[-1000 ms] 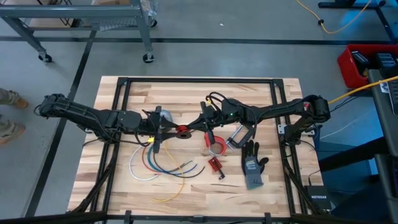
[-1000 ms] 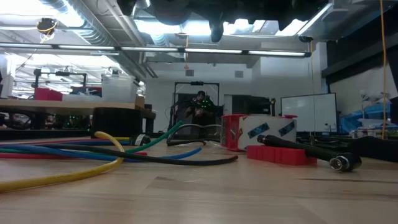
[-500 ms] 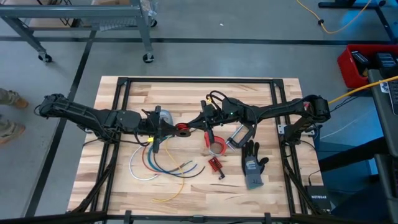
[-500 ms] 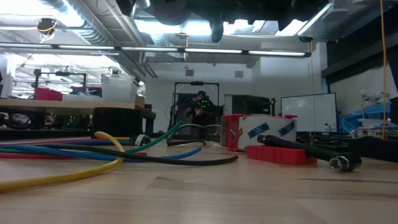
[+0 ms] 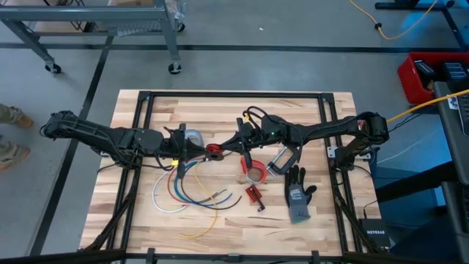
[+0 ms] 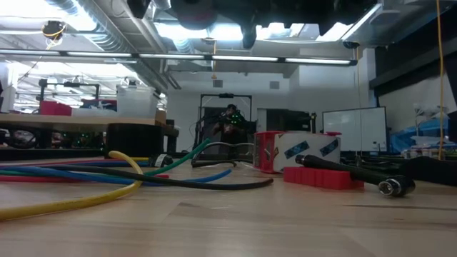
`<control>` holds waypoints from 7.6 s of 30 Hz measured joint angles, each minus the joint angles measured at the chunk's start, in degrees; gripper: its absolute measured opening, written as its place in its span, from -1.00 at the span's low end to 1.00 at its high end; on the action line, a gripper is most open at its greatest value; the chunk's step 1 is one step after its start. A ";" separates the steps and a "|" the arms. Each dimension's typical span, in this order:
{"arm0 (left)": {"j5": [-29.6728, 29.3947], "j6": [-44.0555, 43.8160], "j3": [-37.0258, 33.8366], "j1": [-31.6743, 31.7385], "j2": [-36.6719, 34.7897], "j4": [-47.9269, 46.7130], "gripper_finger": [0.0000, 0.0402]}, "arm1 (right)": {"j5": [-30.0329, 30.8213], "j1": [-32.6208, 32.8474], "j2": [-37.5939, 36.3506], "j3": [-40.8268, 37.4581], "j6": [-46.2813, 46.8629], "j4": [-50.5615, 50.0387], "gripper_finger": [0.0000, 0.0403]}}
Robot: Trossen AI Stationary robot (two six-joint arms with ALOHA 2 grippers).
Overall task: Coil cords
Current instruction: Uncoil the red wire from the spool
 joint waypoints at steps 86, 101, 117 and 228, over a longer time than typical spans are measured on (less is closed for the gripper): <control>-8.74 -20.19 -4.96 -8.94 17.70 27.12 -1.00 | 29.93 -0.01 -1.11 15.43 -18.03 -21.29 -0.97; -25.56 -16.90 -3.14 -12.28 -6.04 -6.07 -1.00 | 18.43 0.00 -1.01 15.42 -14.43 -42.20 -0.97; -23.29 -51.85 -4.74 -12.61 -8.82 -39.21 -1.00 | 2.84 0.00 -0.98 15.41 -11.52 -41.01 -0.97; -21.83 -5.47 -6.67 -12.92 -29.84 7.39 -1.00 | 41.49 -0.02 -0.98 15.36 -25.46 -70.10 -0.97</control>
